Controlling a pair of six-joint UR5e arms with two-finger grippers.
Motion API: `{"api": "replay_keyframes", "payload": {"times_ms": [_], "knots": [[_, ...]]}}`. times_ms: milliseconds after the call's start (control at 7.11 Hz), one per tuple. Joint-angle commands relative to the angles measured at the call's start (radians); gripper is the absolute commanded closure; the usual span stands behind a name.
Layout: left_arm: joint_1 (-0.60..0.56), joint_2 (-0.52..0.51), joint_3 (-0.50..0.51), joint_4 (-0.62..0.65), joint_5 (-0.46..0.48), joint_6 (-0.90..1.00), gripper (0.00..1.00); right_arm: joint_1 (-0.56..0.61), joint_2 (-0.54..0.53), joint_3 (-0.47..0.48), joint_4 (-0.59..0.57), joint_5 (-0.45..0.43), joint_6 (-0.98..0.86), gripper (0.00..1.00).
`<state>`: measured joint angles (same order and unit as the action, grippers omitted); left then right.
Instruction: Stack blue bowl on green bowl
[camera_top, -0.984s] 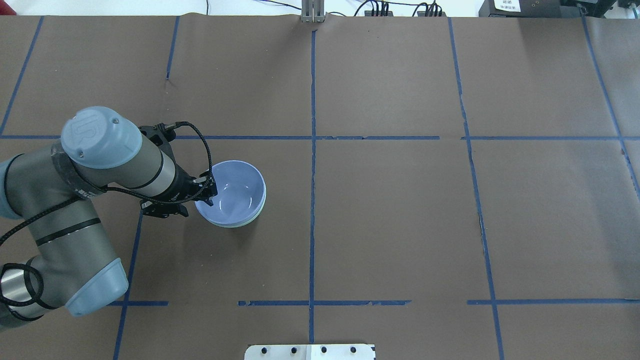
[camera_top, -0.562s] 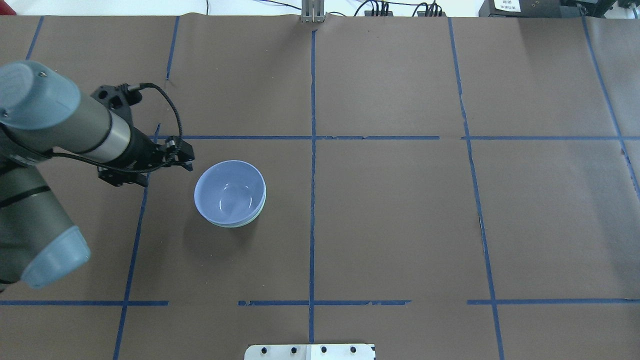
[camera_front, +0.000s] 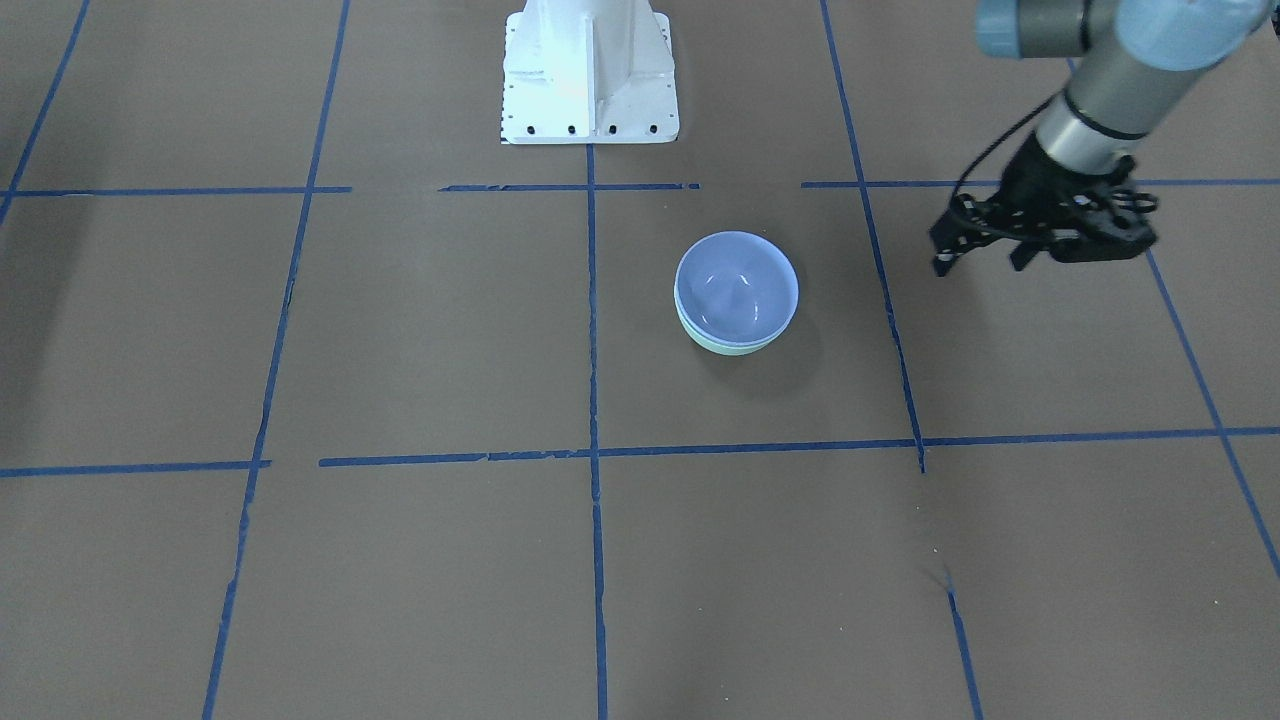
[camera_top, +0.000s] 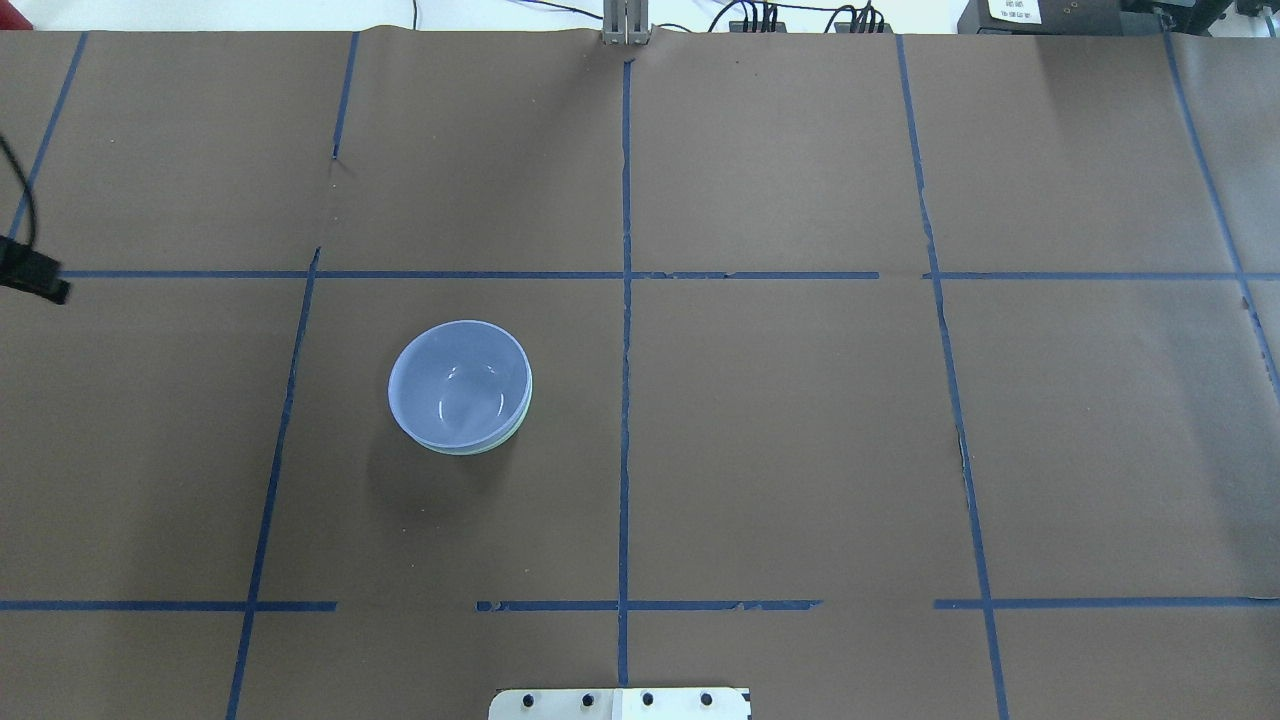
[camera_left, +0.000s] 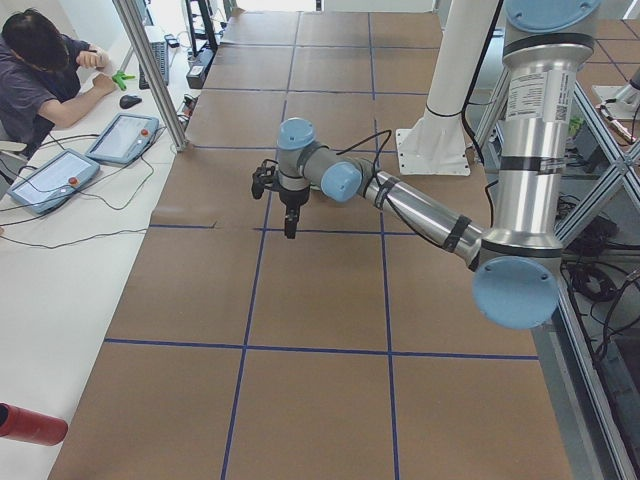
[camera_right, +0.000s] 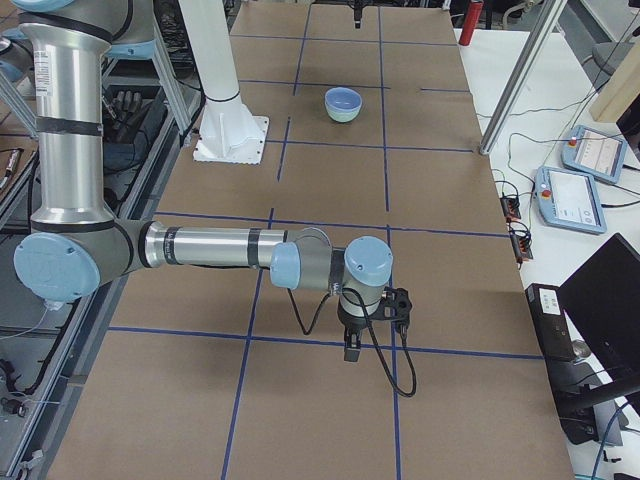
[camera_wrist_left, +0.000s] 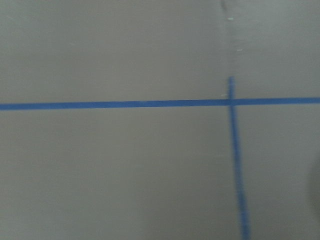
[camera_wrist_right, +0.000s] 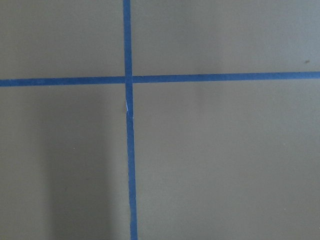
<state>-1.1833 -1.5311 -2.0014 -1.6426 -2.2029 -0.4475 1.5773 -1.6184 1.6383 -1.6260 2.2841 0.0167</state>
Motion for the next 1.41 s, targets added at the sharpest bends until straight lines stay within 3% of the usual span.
{"api": "replay_keyframes", "payload": {"times_ms": [0,281,422,703,1266], "knots": [[-0.267,0.124,0.106,0.004,-0.004,0.509,0.00,0.000,0.000,0.000,0.000,0.000,-0.001,0.00],[-0.422,0.158,0.217,0.007,-0.006,0.630,0.00,0.000,0.000,0.000,0.000,0.000,0.000,0.00],[-0.424,0.172,0.217,0.007,-0.006,0.630,0.00,0.000,0.000,0.000,0.000,0.000,-0.001,0.00],[-0.426,0.172,0.217,0.053,-0.105,0.630,0.00,0.001,0.000,0.000,0.000,0.000,0.000,0.00],[-0.424,0.169,0.220,0.041,-0.107,0.630,0.00,0.000,0.000,0.000,0.000,0.000,0.000,0.00]]}}
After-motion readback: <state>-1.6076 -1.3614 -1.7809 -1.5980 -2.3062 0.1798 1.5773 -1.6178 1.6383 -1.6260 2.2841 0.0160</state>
